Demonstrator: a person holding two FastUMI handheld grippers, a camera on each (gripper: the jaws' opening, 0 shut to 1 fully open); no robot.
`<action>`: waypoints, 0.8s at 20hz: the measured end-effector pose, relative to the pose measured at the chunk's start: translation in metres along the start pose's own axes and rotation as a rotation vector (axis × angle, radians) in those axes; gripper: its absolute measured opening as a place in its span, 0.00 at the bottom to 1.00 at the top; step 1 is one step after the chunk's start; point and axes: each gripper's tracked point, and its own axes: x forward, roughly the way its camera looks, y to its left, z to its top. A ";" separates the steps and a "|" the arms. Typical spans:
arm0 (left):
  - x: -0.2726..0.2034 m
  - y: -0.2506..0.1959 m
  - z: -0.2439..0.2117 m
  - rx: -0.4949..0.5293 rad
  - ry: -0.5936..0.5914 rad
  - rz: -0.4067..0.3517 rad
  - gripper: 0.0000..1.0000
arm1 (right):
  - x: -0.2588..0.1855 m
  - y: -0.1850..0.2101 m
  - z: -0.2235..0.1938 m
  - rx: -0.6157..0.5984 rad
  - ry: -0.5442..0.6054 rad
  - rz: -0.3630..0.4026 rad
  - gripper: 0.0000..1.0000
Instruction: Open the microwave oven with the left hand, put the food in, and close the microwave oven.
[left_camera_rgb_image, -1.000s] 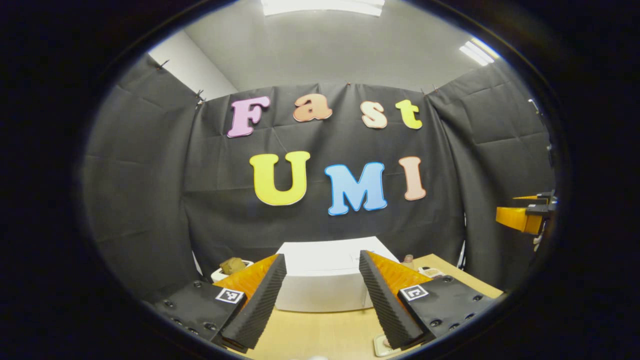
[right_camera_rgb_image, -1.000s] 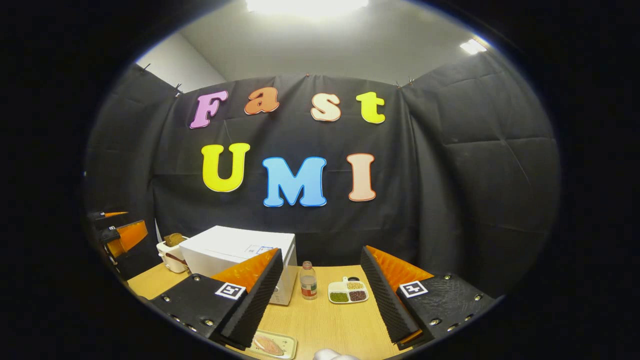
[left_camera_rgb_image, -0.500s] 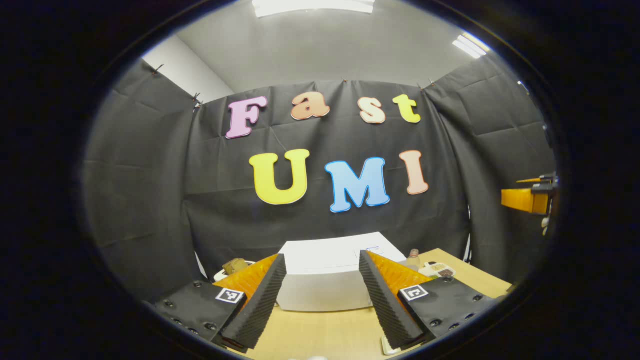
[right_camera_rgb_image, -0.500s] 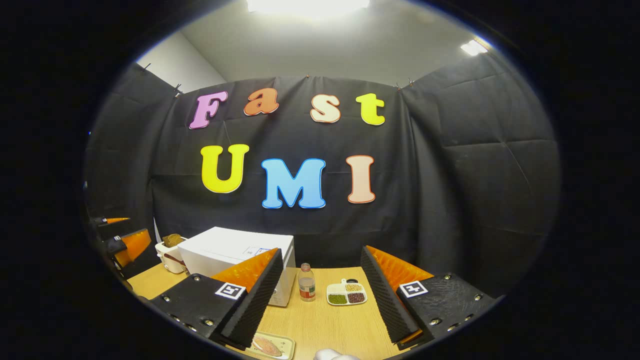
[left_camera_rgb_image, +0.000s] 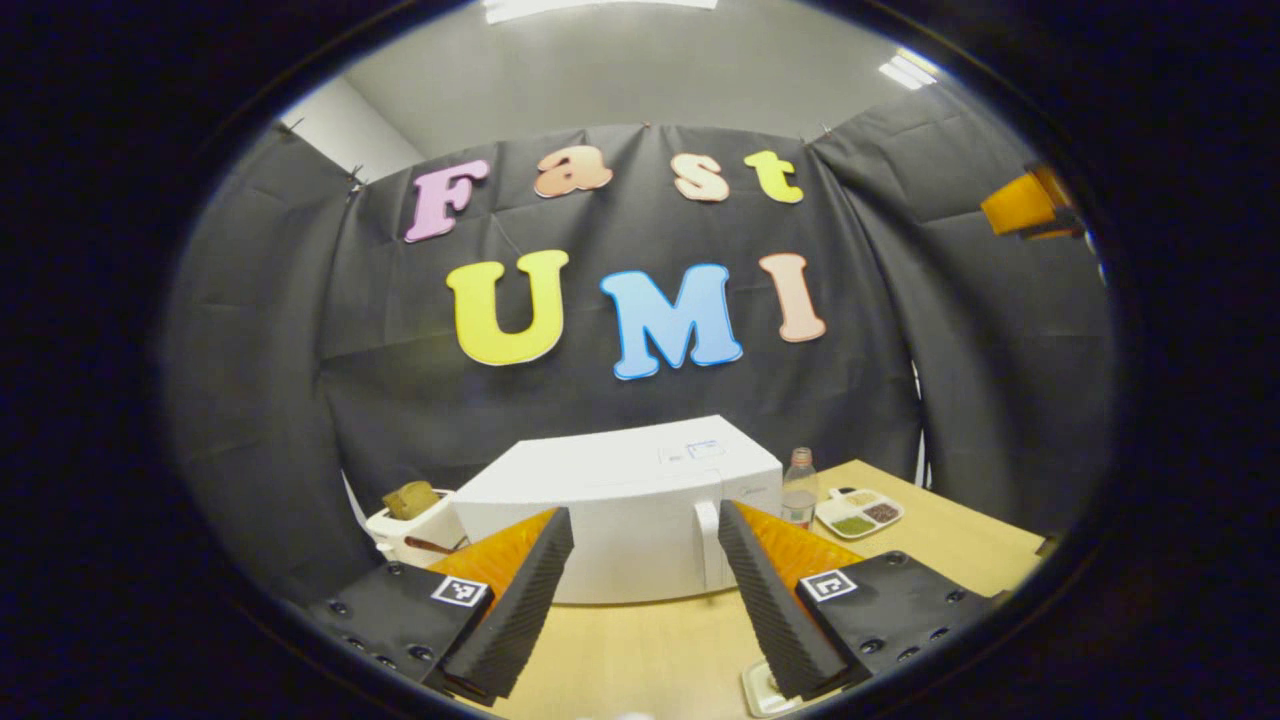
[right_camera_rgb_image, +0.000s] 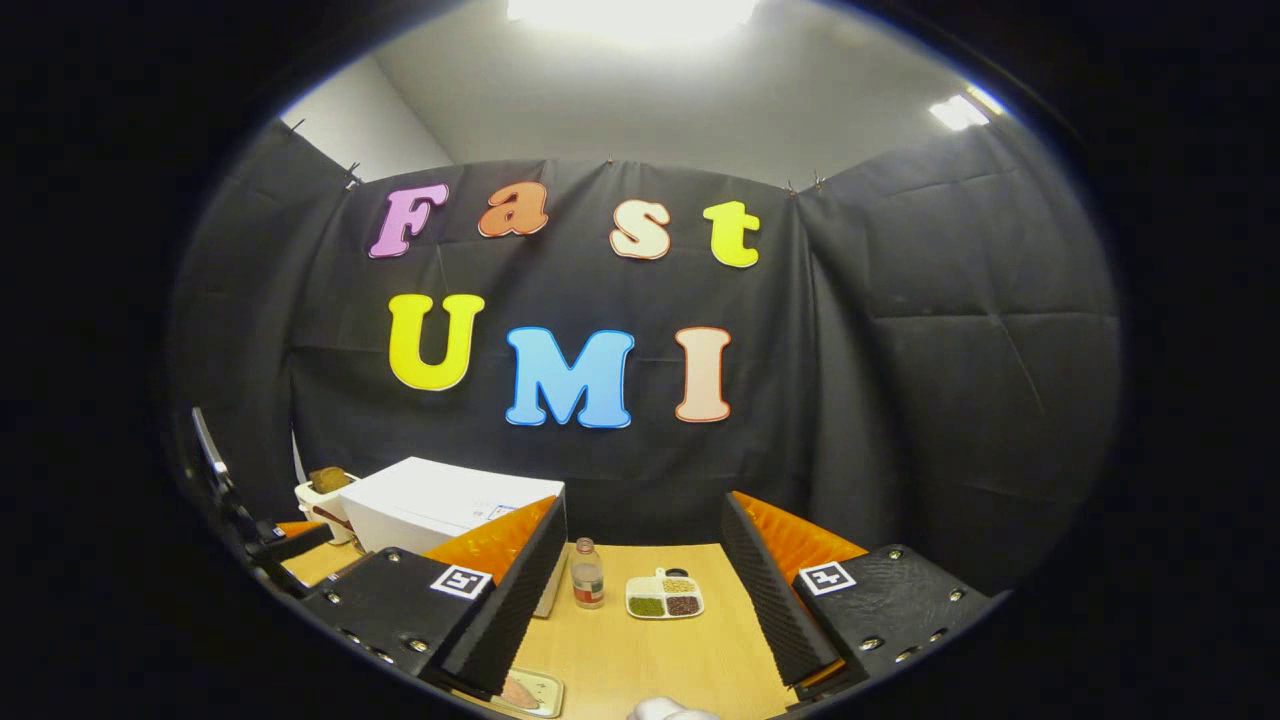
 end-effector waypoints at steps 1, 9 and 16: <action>0.010 -0.011 -0.012 -0.002 0.006 -0.015 0.95 | -0.001 -0.001 -0.001 0.001 0.009 -0.003 0.96; 0.122 -0.048 -0.103 -0.075 0.091 -0.016 0.99 | -0.014 -0.032 -0.004 -0.066 0.083 -0.091 0.96; 0.183 -0.064 -0.131 -0.066 0.110 -0.022 0.99 | -0.007 -0.053 -0.014 -0.059 0.133 -0.154 0.96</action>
